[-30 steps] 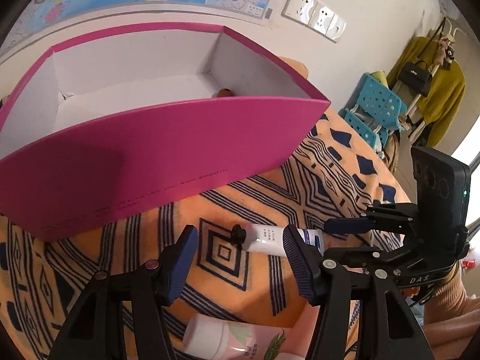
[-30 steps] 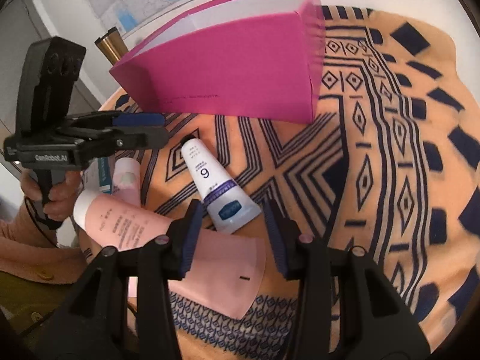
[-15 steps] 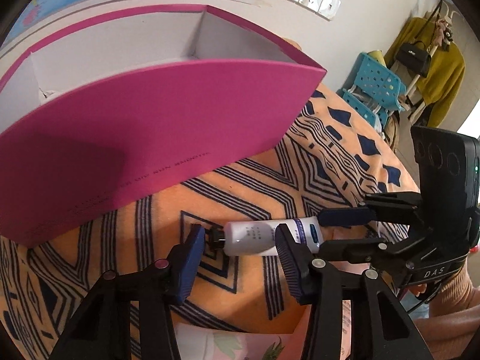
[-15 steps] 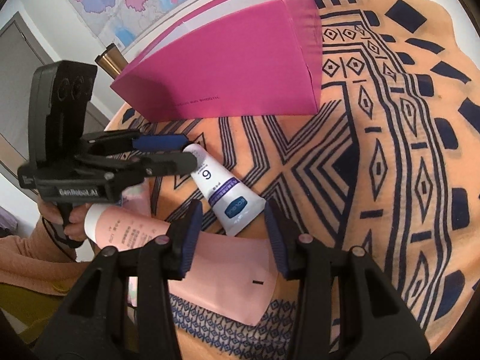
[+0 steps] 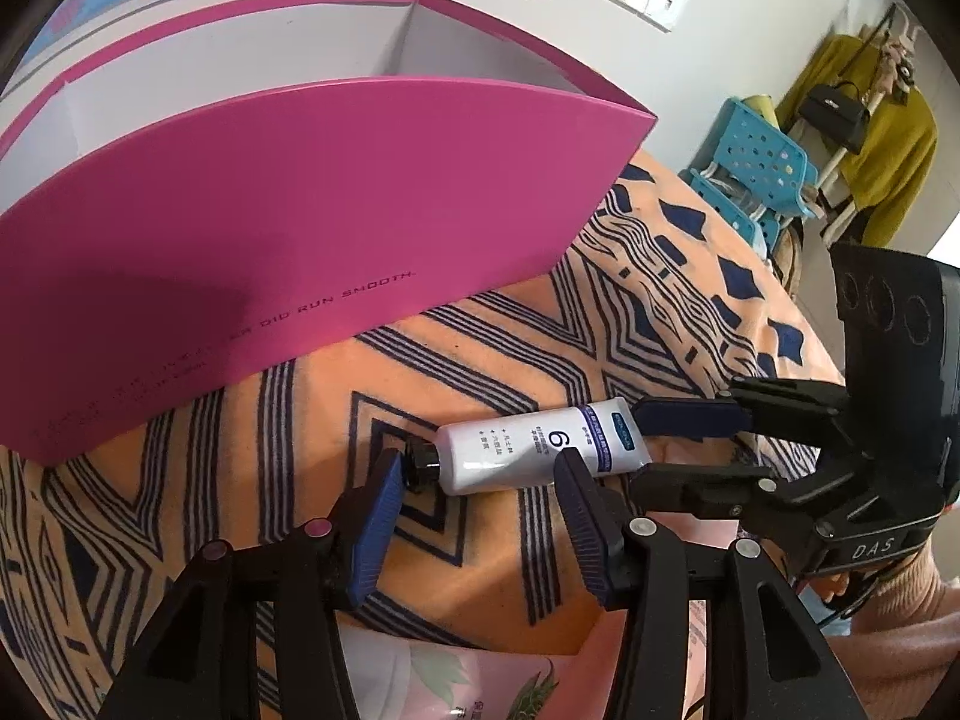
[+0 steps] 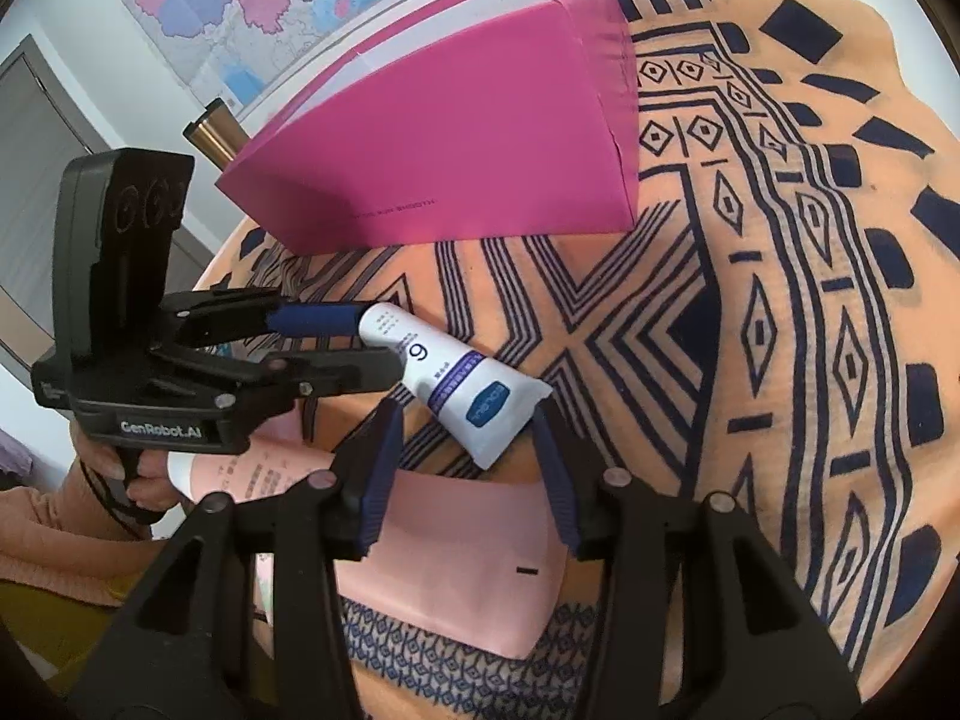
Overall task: Organize rigid objects
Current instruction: 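Grasp the white tube with the right gripper and lift it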
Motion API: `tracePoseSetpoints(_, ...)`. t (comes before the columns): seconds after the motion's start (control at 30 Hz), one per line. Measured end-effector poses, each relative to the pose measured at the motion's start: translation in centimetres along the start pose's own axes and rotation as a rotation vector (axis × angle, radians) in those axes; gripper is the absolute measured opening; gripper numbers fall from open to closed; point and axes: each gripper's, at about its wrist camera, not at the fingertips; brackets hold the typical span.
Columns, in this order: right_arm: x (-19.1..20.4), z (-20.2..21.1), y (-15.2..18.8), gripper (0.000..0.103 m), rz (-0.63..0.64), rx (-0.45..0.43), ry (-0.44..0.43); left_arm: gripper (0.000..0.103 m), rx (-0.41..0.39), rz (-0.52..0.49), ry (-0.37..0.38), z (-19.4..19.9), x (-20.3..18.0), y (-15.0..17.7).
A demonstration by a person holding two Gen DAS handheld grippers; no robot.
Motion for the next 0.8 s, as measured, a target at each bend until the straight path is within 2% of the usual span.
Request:
tracePoseSetpoints(0.1,0.0,0.0,-0.1,0.050,-0.007,-0.010,-0.014,0.052,-0.008,0.009,0.012,0.3,0.0,0.1)
tracePoseSetpoints(0.17,0.0,0.1,-0.2,0.044,-0.011,-0.021,-0.057,0.051,-0.009,0.008,0.060,0.5,-0.3,0.0)
tracePoseSetpoints(0.2,0.2,0.3,-0.3,0.043,-0.013,-0.028,-0.097,0.051,-0.012,-0.003,0.060,0.5,-0.7,0.0)
tracePoseSetpoints(0.23,0.5,0.3,-0.4,0.042,-0.004,-0.031,-0.102,0.051,-0.018,-0.013,0.039,0.6,-1.0,0.0)
tracePoseSetpoints(0.3,1.2,0.2,-0.6,0.042,0.028,-0.031,-0.045,0.051,-0.017,-0.010,0.025,0.4,-1.1,-0.1)
tracePoseSetpoints(0.4,0.1,0.5,-0.6,0.042,-0.020,-0.038,-0.038,0.051,-0.013,0.002,0.014,0.4,-0.6,0.0)
tracePoseSetpoints(0.5,-0.9,0.9,-0.1,0.042,-0.036,-0.035,0.038,0.051,-0.009,0.004,0.014,0.4,-0.3,0.1)
tracePoseSetpoints(0.7,-1.7,0.9,0.5,0.042,-0.065,-0.026,0.006,0.047,0.006,-0.005,0.022,-0.2,-0.8,0.2)
tracePoseSetpoints(0.8,-1.2,0.5,0.3,0.050,-0.059,-0.046,-0.003,0.047,0.004,0.016,0.012,-0.1,-0.6,0.2)
Point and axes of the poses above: each gripper's, at about its wrist camera, not at the fingertips, and z roughly against the way its jaws point, x to its left, y to its underside, and after that the axes turned 1 degree about y, right-handed
